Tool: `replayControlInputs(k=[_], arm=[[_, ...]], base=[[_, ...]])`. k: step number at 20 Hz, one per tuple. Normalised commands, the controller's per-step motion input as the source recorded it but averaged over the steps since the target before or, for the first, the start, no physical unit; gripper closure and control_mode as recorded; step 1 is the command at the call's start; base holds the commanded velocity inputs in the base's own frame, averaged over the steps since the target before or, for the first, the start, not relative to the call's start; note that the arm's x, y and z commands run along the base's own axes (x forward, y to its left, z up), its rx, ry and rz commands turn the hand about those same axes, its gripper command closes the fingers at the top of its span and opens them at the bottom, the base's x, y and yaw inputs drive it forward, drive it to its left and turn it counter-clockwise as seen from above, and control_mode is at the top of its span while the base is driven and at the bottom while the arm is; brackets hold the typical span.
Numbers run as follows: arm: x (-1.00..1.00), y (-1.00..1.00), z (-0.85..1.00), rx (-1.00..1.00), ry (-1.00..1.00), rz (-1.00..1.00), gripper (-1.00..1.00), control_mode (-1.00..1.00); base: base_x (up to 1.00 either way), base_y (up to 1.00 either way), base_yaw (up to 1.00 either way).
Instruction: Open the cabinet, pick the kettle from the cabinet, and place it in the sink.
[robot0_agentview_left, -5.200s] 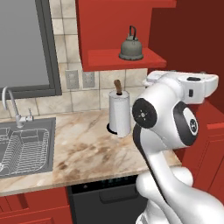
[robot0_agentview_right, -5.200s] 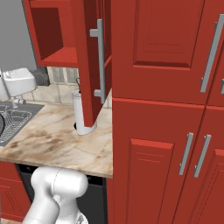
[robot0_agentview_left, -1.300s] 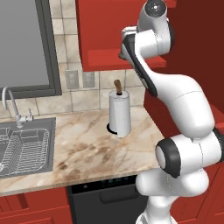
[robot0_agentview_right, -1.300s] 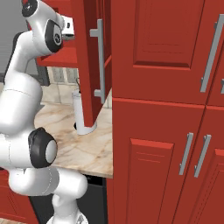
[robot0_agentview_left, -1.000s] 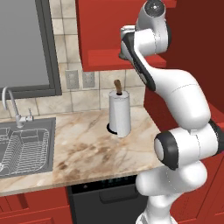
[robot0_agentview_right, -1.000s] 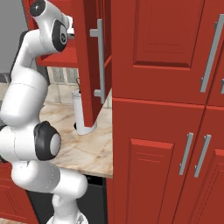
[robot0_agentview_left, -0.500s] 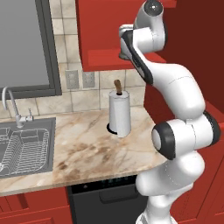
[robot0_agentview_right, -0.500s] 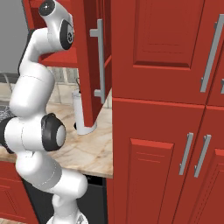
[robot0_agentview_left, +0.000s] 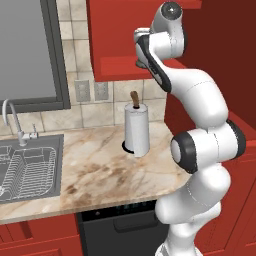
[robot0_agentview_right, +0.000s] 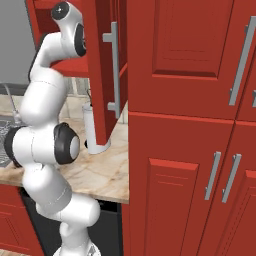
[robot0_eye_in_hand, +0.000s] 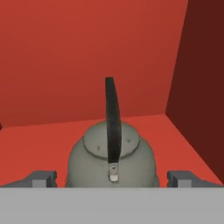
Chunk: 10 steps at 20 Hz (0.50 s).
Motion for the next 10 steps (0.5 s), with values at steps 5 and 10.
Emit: replayControlInputs(k=[5,10], arm=[[0.27,-0.01,0.0,0.03,-0.04,0.03,-1.0,-1.0],[0.18,-0.02,0.0,0.02,-0.07,0.02,-1.0,-1.0]], base=[[0.0,0.0,0.0],[0.0,0.0,0.0]])
